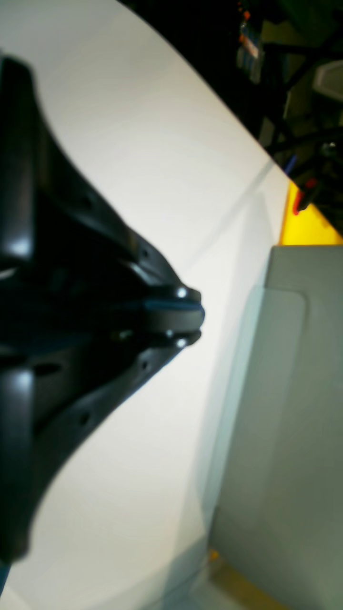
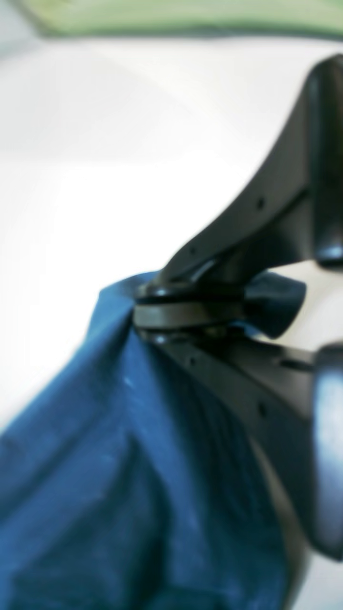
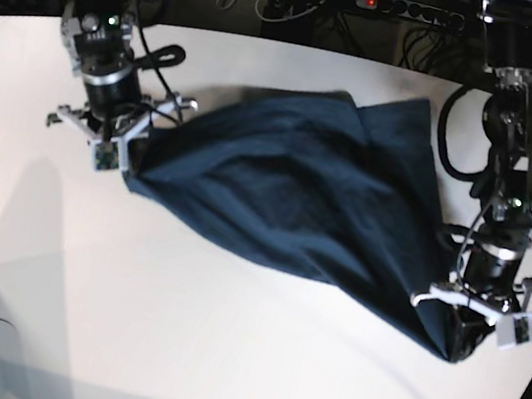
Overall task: Layout the t-shirt on the table in an organized manner, then fold the t-shirt properly
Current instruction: 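Drag the shirt with the left gripper away from the right gripper, then move the left gripper with its shirt edge back toward the right gripper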
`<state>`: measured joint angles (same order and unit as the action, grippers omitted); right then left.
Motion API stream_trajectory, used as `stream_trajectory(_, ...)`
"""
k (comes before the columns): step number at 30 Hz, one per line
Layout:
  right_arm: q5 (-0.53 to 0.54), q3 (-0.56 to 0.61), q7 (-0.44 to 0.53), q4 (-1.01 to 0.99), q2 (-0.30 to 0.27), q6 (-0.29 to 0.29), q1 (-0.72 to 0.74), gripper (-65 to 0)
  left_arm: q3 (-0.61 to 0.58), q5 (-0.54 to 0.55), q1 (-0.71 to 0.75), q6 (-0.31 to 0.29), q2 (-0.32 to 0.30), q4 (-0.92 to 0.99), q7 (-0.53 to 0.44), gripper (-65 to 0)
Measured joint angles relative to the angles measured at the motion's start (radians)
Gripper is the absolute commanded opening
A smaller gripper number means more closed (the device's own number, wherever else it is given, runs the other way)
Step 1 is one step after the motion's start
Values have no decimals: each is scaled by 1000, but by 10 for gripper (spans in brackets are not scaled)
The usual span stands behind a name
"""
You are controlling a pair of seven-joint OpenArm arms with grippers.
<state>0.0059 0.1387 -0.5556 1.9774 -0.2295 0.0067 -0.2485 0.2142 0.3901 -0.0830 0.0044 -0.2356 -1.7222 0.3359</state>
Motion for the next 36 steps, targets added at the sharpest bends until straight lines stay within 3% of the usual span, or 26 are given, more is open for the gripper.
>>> stream_trajectory(12,1,0,-204,-3,30,-1,485,-650,-55,1,-310,-2,0,117,-7,-644)
stream_trajectory(17,-1,-1,-246,-14,30,0,608,-650,-104,4,-381,-8,1,209,-13,-642)
stream_trajectory(20,-2,-3,-257,-16,30,0,542,-650,-109,2,-323,-9,0,214,20,-641)
stream_trajectory(24,2,5,-258,-57,27,1,379,-650,-103,-7,-208,-5,0,243,179,-618)
stream_trajectory(29,-2,2,-133,-68,16,0,251,-650,-107,-4,-68,-5,0,225,306,-458)
stream_trajectory(32,0,-1,-132,-71,-4,0,214,-650,-105,-5,13,-7,1,203,398,-368)
stream_trajectory(36,0,-2,-117,-71,-5,0,217,-650,-98,-2,84,-8,3,100,422,-288)
